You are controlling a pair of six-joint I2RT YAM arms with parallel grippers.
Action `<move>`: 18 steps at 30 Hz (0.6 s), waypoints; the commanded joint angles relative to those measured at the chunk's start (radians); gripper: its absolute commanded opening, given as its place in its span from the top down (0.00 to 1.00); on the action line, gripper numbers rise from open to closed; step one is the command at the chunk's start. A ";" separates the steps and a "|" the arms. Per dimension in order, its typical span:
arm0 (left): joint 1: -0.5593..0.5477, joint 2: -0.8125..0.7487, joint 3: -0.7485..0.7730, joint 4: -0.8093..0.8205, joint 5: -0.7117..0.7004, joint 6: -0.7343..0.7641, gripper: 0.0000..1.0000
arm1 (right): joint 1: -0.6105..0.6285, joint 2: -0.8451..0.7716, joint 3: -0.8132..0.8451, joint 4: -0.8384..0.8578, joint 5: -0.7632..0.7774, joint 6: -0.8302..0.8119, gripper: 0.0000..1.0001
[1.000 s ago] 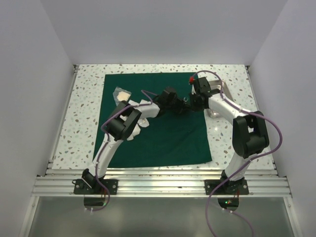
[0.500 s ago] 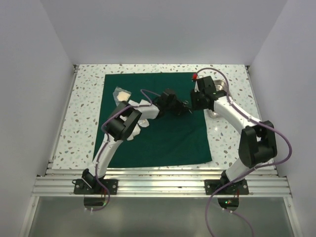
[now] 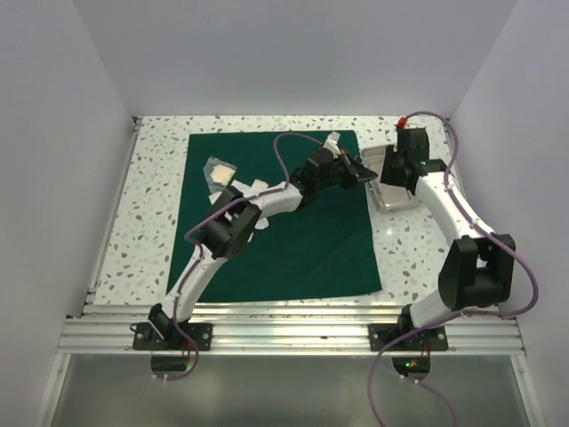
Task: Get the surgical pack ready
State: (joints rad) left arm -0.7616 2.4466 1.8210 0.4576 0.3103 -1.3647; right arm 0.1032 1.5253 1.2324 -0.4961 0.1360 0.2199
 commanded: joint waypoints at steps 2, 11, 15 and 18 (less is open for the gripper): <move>-0.028 0.077 0.156 0.096 -0.008 0.055 1.00 | -0.028 0.117 0.064 0.017 0.004 0.033 0.78; -0.025 0.045 0.079 0.161 -0.069 0.061 1.00 | -0.102 0.240 0.067 0.050 -0.022 0.055 1.00; 0.008 -0.032 -0.106 0.313 -0.092 0.015 1.00 | -0.102 0.280 0.061 0.076 -0.068 0.072 1.00; 0.028 -0.077 -0.193 0.355 -0.086 0.010 1.00 | -0.102 0.295 0.053 0.080 -0.096 0.073 1.00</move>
State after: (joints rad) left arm -0.7700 2.4756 1.6894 0.6640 0.2523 -1.3506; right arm -0.0002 1.8095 1.2755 -0.4603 0.0868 0.2729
